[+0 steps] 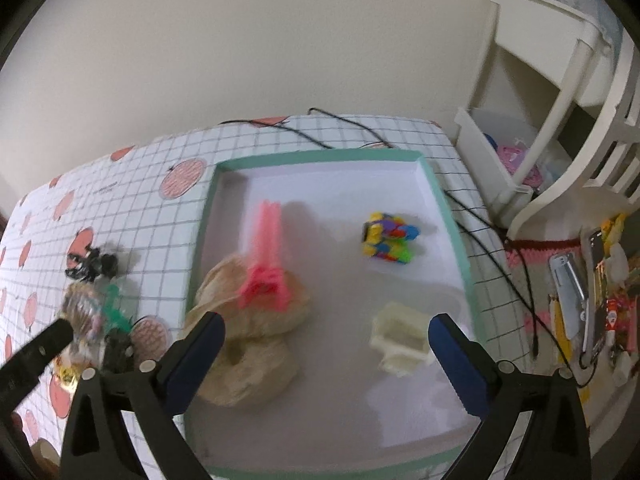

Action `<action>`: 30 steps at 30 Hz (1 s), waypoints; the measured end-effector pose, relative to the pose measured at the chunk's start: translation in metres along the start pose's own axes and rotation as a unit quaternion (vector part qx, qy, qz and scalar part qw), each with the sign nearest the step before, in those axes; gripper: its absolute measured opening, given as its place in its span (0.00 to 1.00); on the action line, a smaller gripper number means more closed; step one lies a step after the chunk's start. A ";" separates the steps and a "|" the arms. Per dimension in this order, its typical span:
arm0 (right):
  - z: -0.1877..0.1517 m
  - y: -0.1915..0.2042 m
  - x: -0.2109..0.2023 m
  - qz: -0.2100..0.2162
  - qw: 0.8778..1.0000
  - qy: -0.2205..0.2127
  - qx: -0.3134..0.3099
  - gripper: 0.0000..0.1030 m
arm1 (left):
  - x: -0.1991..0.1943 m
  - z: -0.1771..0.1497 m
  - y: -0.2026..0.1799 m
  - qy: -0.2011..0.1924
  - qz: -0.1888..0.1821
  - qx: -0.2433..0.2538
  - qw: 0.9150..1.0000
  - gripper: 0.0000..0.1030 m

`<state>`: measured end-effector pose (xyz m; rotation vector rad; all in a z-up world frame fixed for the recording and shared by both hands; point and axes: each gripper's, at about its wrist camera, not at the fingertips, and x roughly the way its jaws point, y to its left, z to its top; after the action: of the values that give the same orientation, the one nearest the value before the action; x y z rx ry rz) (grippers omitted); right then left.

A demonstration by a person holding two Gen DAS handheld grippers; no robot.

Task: Organize objects
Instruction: 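Withdraw both tools from the tray toward the remaining items on the cloth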

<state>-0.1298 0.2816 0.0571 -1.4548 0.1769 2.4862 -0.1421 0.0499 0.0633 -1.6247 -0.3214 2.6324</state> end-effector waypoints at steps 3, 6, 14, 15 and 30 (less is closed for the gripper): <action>-0.002 0.013 -0.003 0.006 1.000 0.005 -0.003 1.00 | -0.007 0.005 0.017 -0.005 0.016 -0.011 1.000 0.92; -0.001 0.027 -0.009 0.009 1.000 0.001 -0.011 1.00 | -0.012 0.011 0.039 -0.002 0.021 -0.031 0.999 0.92; 0.001 0.067 -0.024 0.039 0.998 -0.009 -0.040 1.00 | -0.020 0.021 0.088 0.012 0.049 -0.055 0.997 0.92; 0.000 0.073 -0.024 0.046 0.998 -0.006 -0.042 1.00 | -0.019 0.021 0.095 0.017 0.050 -0.058 0.997 0.92; -0.024 0.149 -0.003 0.089 0.989 0.033 -0.109 1.00 | 0.001 0.016 0.144 0.065 0.037 -0.126 0.989 0.92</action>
<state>-0.1496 0.1326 0.0446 -1.6770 0.0480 2.6713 -0.1448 -0.0932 0.0416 -1.9077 -0.6226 2.6094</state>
